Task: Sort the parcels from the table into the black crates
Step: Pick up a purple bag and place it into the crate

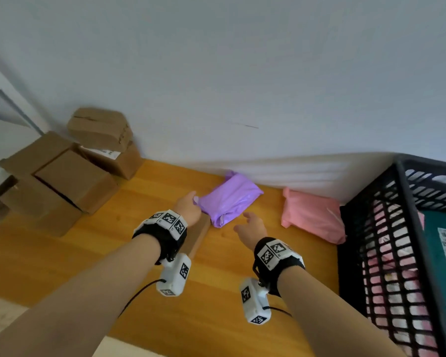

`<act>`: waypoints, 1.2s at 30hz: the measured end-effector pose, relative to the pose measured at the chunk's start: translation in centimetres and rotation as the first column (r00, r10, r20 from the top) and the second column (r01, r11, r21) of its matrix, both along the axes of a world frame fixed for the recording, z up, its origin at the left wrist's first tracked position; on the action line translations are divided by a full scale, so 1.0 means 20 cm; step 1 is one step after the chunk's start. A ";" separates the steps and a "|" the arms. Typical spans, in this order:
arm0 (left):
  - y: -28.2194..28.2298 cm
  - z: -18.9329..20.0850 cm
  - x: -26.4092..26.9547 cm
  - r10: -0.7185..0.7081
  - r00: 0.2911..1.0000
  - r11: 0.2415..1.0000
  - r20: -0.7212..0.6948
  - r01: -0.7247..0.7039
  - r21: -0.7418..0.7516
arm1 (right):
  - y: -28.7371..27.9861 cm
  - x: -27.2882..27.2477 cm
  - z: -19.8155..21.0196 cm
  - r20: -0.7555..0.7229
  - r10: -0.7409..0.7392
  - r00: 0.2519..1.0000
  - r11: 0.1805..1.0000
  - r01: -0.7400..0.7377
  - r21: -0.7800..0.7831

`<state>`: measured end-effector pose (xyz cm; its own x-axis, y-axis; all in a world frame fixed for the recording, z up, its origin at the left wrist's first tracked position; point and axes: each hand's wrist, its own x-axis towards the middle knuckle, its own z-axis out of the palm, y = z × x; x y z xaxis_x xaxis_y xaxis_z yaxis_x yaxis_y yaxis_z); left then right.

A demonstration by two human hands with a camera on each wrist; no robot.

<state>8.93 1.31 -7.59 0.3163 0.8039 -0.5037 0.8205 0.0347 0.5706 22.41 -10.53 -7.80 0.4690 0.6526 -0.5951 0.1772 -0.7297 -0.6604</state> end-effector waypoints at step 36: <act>0.52 -0.25 0.17 -0.311 0.949 0.860 0.051 0.303 -0.410 | 0.42 -0.06 -0.18 -0.209 -0.419 0.883 0.897 0.439 0.056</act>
<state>12.42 11.76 -12.58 0.5016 0.3892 -0.7726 0.8373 0.0061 0.5467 21.22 -2.13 -11.39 0.6031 0.4724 -0.6427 -0.2723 -0.6354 -0.7226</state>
